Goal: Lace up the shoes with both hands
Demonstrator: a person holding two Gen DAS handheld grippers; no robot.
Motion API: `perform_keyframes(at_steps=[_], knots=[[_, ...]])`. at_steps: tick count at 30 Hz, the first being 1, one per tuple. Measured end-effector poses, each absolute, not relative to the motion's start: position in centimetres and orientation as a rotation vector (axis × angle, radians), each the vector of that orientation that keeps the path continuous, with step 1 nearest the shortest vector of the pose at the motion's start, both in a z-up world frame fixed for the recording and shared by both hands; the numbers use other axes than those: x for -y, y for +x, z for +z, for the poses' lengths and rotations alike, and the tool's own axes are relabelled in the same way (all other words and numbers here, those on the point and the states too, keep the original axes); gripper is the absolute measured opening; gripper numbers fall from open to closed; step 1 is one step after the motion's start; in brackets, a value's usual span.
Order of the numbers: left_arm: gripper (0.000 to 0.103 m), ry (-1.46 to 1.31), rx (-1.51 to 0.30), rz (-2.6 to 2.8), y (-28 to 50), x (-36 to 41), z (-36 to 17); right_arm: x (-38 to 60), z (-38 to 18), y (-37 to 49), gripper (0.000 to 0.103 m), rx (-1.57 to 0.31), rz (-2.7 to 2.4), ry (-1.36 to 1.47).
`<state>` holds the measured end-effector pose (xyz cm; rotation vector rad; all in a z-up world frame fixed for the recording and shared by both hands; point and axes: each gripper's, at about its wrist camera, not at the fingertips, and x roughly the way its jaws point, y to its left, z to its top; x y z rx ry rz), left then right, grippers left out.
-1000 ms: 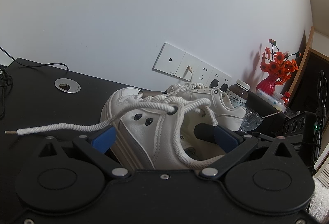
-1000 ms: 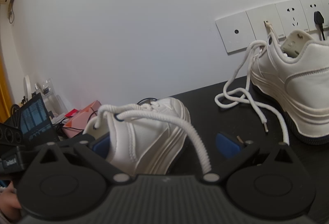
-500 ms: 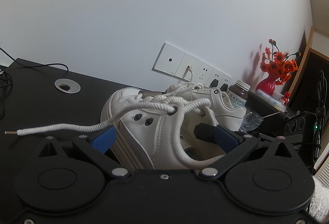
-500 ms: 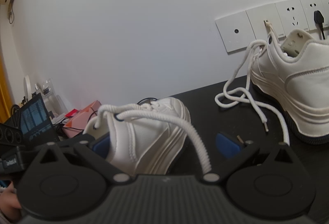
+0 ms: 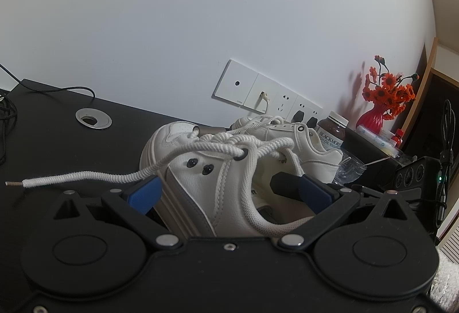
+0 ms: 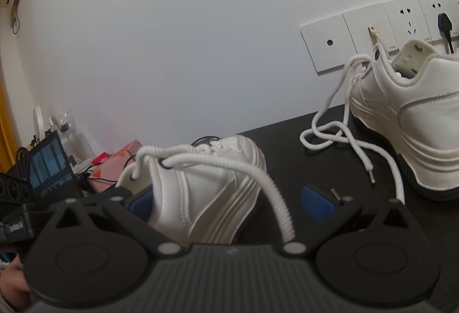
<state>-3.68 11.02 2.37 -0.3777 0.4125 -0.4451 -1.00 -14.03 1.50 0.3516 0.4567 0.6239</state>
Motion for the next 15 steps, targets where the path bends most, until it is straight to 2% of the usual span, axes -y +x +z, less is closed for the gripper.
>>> perform_keyframes(at_steps=[15], knots=[[0.103, -0.38, -0.413, -0.447, -3.59, -11.1, 2.29, 14.05, 1.4, -0.9, 0.103, -0.458, 0.625, 0.354]])
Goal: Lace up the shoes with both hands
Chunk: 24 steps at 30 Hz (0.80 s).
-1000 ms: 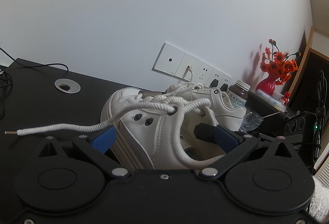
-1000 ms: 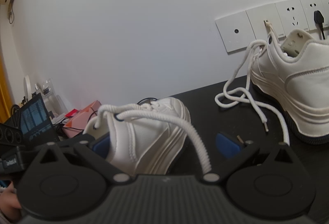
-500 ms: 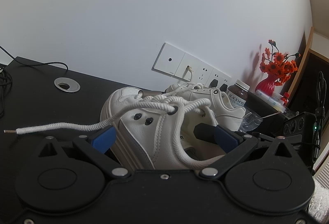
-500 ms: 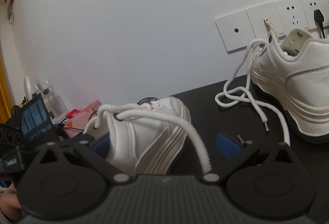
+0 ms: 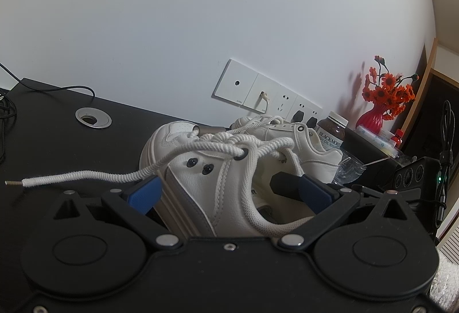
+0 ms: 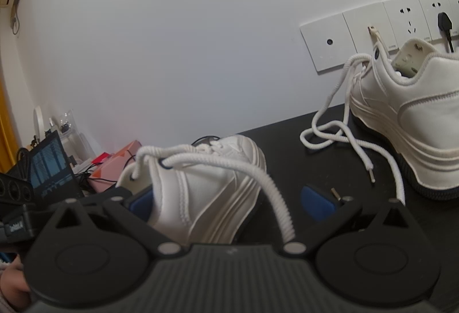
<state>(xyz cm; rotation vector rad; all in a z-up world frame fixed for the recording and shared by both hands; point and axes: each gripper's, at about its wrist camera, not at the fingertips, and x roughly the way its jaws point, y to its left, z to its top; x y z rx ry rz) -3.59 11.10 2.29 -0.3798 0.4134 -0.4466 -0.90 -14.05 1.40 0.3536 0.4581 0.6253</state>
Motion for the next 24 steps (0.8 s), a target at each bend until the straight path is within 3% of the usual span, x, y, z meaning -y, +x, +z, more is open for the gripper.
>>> perform_keyframes(at_steps=[24], knots=[[0.103, -0.376, -0.413, -0.444, -3.7, -11.08, 2.34, 14.07, 1.24, -0.67, 0.103, -0.459, 0.629, 0.354]])
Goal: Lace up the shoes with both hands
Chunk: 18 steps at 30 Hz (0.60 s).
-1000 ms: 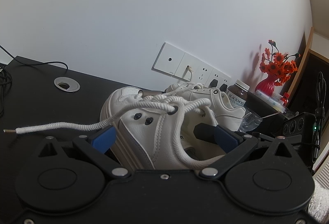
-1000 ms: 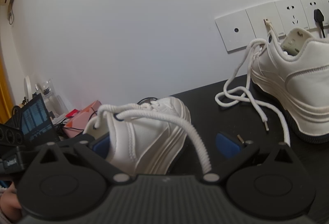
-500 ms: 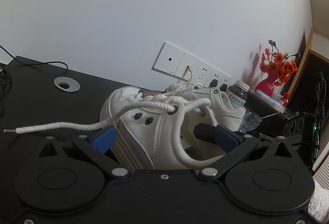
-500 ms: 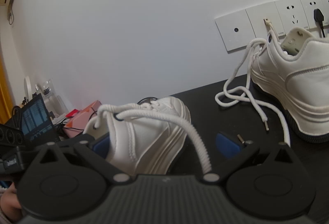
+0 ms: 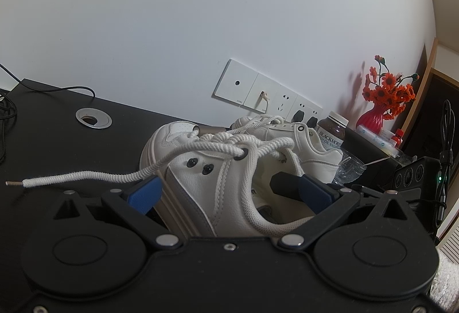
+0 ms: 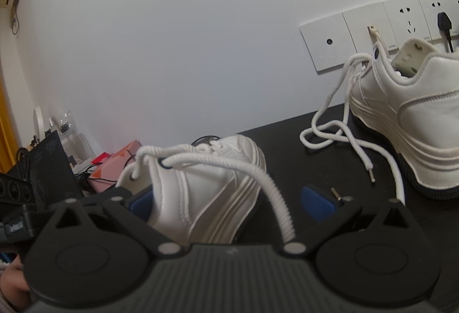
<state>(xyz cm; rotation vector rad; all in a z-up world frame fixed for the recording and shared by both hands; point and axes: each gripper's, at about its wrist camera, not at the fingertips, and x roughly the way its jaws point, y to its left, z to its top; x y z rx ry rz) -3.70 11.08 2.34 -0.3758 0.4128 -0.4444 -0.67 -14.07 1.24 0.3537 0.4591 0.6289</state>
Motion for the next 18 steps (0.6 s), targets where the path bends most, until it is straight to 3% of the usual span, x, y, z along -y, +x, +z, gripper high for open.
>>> perform_keyframes(at_steps=[18], knots=[[0.103, -0.358, -0.411, -0.433, -3.75, -10.92, 2.51, 14.13, 1.16, -0.49, 0.103, -0.462, 0.63, 0.356]])
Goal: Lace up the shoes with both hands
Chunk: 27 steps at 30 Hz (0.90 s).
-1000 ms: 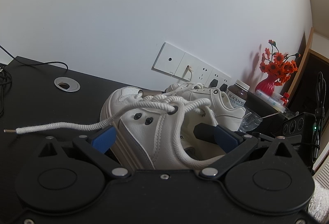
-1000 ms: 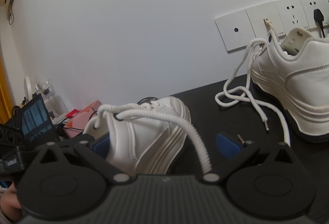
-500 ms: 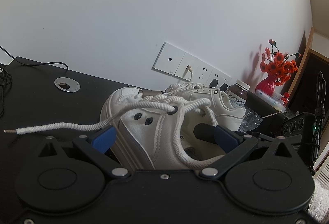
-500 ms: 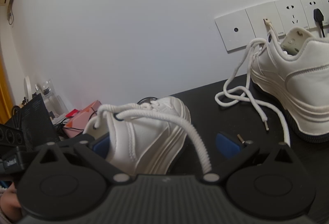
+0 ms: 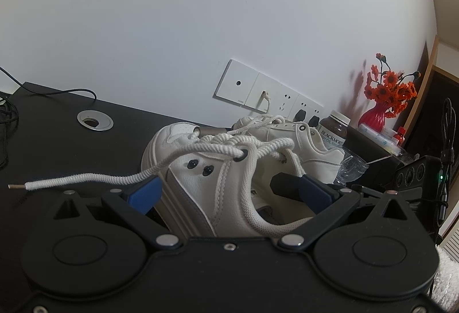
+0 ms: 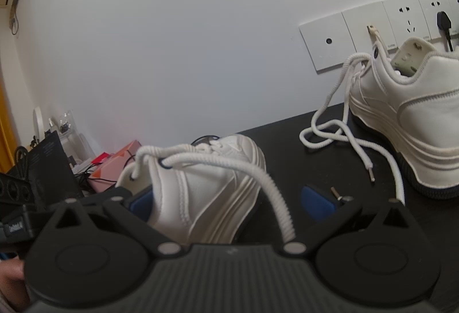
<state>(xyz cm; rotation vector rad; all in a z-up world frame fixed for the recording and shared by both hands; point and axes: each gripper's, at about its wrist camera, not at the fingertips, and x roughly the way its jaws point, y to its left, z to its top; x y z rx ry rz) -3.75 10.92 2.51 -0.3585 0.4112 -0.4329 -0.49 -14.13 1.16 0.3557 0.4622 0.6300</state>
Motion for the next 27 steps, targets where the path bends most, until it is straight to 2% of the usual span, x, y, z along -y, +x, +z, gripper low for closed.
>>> perform_keyframes(at_steps=[23, 27], knots=[[0.103, -0.362, -0.392, -0.418, -4.1, -11.0, 2.4, 14.0, 1.4, -0.8, 0.103, -0.463, 0.613, 0.341], [0.103, -0.339, -0.376, -0.404, -4.3, -10.7, 2.5, 13.2, 2.2, -2.0, 0.103, -0.412, 0.546, 0.278]])
